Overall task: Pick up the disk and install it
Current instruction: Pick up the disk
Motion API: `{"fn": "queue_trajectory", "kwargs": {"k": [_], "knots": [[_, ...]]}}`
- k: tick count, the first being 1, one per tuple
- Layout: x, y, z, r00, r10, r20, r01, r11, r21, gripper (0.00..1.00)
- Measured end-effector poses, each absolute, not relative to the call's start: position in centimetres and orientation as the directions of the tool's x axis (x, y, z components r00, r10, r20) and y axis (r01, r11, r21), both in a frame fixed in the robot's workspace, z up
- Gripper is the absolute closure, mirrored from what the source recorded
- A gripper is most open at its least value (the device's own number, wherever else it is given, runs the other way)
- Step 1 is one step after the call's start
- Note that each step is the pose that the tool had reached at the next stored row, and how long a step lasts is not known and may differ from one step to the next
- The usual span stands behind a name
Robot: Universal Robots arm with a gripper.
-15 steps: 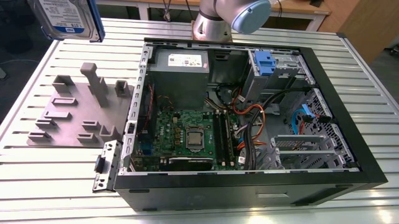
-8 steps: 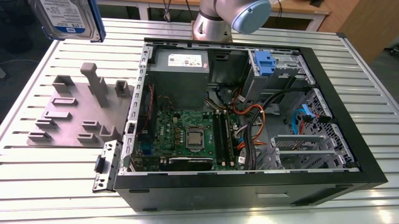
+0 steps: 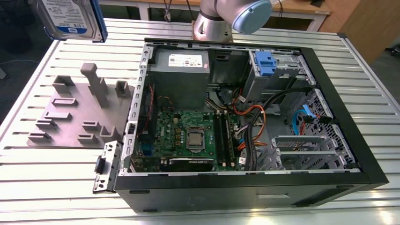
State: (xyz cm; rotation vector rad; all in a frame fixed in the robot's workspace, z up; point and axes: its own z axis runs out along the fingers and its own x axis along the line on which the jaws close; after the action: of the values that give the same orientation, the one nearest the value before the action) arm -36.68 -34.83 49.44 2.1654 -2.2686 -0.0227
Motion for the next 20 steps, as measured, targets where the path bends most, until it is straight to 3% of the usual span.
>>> {"fn": "queue_trajectory", "kwargs": {"k": [20], "knots": [[-35.68, -34.84, 49.44, -0.047, -0.999, -0.006, -0.999, 0.047, 0.014, 0.64]]}}
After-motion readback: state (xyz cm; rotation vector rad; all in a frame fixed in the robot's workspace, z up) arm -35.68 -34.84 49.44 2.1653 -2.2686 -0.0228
